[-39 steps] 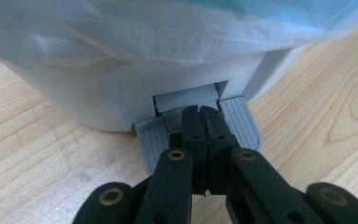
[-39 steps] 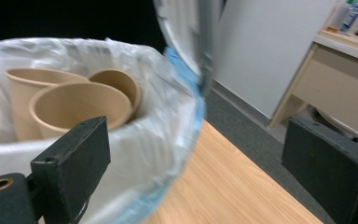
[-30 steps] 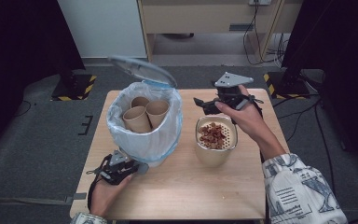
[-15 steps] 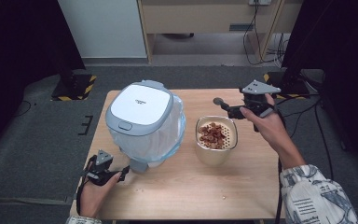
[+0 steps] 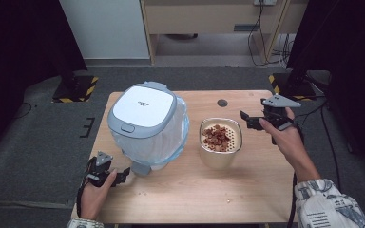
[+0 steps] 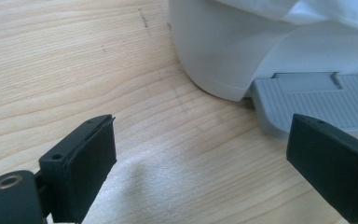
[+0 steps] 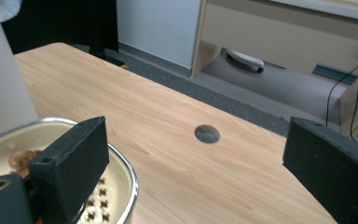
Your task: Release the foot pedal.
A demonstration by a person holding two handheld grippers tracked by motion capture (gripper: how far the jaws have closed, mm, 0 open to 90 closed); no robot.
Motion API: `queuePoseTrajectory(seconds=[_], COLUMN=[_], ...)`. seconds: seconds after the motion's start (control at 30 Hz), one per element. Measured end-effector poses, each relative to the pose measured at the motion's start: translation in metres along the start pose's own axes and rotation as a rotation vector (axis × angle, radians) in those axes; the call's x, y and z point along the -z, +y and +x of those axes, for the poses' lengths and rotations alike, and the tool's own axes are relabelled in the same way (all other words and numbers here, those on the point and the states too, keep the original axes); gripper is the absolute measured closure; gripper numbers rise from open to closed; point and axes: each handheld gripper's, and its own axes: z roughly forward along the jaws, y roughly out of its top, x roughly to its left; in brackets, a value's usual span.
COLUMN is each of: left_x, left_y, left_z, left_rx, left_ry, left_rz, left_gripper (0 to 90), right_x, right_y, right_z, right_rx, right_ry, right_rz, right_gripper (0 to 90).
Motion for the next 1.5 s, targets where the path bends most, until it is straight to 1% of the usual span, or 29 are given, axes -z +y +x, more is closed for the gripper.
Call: queuePoseTrajectory(seconds=[0.07, 0.13, 0.27, 0.33, 0.47, 0.67, 0.77, 0.87, 0.93, 1.03, 1.13, 1.2, 1.33, 1.43, 1.5], left_x=[0.0, 0.0, -0.001, -0.001, -0.001, -0.003, -0.004, -0.005, -0.006, -0.008, -0.01, -0.011, -0.013, -0.014, -0.014], left_y=[0.0, -0.001, -0.001, -0.002, -0.003, -0.006, -0.007, -0.008, -0.01, -0.012, -0.014, -0.014, -0.015, -0.016, -0.016], left_z=[0.0, 0.0, 0.001, 0.003, 0.007, 0.011, 0.012, 0.015, 0.016, 0.018, 0.018, 0.018, 0.019, 0.018, 0.018], left_rx=[0.001, 0.005, -0.002, 0.007, 0.01, 0.006, -0.005, -0.005, -0.008, -0.007, -0.014, -0.02, -0.022, -0.026, -0.026], left_ry=[0.004, 0.0, 0.002, 0.004, 0.011, 0.02, 0.019, 0.019, 0.02, 0.016, 0.013, 0.016, 0.017, 0.013, 0.012], left_rz=[0.002, 0.005, 0.009, 0.003, 0.005, 0.024, 0.035, 0.048, 0.062, 0.076, 0.089, 0.091, 0.099, 0.091, 0.089], left_gripper=[6.9, 6.9, 6.9, 6.9, 6.9, 7.4, 7.4, 7.7, 7.8, 7.9, 7.9, 7.9, 7.5, 5.4, 5.1], right_x=[0.001, 0.002, 0.003, 0.004, 0.004, 0.006, 0.006, 0.006, 0.006, 0.004, 0.002, -0.001, -0.006, -0.01, -0.012], right_y=[-0.006, -0.012, -0.029, -0.035, -0.051, -0.07, -0.079, -0.087, -0.093, -0.102, -0.115, -0.126, -0.141, -0.146, -0.151], right_z=[-0.003, -0.005, -0.009, -0.01, -0.014, -0.018, -0.019, -0.019, -0.018, -0.018, -0.016, -0.014, -0.01, -0.008, -0.006], right_rx=[-0.008, -0.021, -0.039, -0.051, -0.073, -0.094, -0.105, -0.111, -0.127, -0.139, -0.159, -0.173, -0.178, -0.173, -0.174], right_ry=[-0.014, -0.025, -0.041, -0.045, -0.061, -0.07, -0.075, -0.074, -0.076, -0.087, -0.098, -0.112, -0.128, -0.122, -0.131], right_rz=[0.012, 0.018, 0.039, 0.048, 0.068, 0.092, 0.105, 0.117, 0.126, 0.144, 0.182, 0.22, 0.276, 0.319, 0.334], right_gripper=[7.1, 7.1, 7.1, 7.0, 7.1, 7.4, 7.4, 7.4, 7.4, 7.4, 7.4, 7.6, 8.4, 7.9, 8.1])
